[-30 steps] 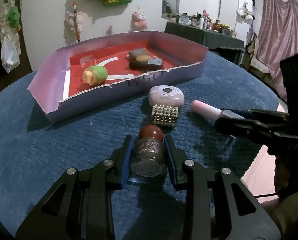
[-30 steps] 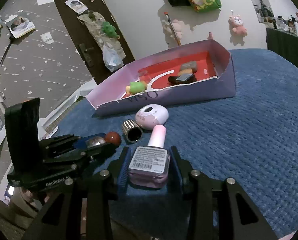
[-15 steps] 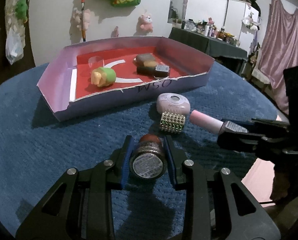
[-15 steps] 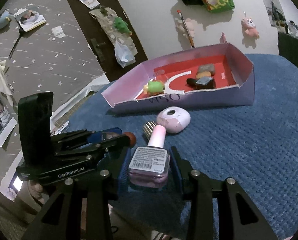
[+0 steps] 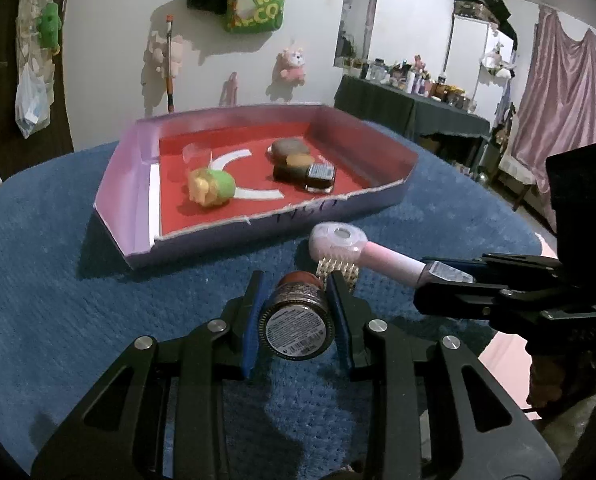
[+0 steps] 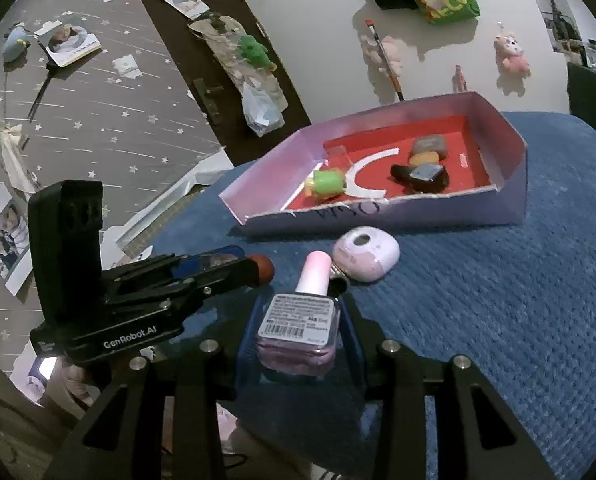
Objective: Organize rigid objects
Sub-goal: 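Carry the glitter jar and lilac nail polish up over the box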
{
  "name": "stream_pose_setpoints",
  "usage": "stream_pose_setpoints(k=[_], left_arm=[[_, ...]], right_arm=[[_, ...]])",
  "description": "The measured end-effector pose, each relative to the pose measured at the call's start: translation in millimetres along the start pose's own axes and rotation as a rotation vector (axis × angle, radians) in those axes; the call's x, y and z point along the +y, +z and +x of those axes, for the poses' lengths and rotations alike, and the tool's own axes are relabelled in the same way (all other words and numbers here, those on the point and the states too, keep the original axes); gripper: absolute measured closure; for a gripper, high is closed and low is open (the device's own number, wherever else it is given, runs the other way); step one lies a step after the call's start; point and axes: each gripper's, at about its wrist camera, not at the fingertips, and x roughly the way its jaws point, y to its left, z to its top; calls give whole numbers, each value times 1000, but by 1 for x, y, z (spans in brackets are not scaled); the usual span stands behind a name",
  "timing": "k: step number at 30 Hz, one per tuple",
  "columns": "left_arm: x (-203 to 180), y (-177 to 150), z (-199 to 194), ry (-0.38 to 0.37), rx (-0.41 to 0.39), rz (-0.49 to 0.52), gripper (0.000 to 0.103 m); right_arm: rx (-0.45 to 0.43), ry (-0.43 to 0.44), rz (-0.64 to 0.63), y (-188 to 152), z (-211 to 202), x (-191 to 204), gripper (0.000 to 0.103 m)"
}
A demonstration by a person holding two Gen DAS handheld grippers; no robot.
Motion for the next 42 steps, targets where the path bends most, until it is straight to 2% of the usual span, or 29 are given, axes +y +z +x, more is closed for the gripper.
stream_pose_setpoints(k=[12,21,33,42], left_arm=[[1,39,-8,10,-78,20,74],[8,70,10,27,-81,37,74],[37,88,64,23,18,-5,74],[51,82,106,13,135,-27,74]], right_arm=[[-22,25,-47,43,-5,5,61],[26,-23,-45,79,11,-10,61],[167,-80,-52,119,64,-35,61],[268,-113,-11,117,104,-59,61]])
